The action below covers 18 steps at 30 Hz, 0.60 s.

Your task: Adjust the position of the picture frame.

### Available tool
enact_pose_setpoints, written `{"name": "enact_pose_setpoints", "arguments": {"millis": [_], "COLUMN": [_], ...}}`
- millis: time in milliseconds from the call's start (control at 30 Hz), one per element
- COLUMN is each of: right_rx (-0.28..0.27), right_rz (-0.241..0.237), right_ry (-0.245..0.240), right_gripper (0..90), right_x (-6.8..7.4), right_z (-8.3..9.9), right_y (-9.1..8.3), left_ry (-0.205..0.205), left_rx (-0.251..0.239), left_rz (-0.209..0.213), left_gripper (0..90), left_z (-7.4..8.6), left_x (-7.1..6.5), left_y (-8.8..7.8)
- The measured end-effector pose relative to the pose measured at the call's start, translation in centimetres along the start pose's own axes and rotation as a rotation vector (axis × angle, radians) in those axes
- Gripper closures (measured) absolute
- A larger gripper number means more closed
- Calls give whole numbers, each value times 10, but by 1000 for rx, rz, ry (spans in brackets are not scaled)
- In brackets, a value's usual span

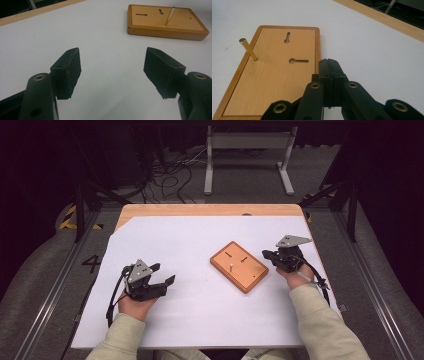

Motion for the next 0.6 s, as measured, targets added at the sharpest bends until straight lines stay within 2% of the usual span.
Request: {"name": "enact_pose_setpoints", "arguments": {"millis": [467,600], "right_rx": [61,107], "right_rz": [4,2], "right_ry": [-12,-1], "right_gripper": [900,899], "right_x": [-6,-7], "right_z": [-17,-15], "right_y": [38,49], "left_ry": [-12,-23], "left_rx": [3,6], "left_rz": [-39,-46], "left_gripper": [301,301], "left_z": [10,12], "left_x": [6,7], "left_y": [-15,-18]}}
Point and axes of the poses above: each handheld gripper's, and its own axes: y roughly forward along the jaws, z roughly out of its underside, x roughly to its left, the point moved 4 cm from there along y, roughly forward along the jaws, and after that the axes turned 3 degrees about -y, right-handed, at the moved point
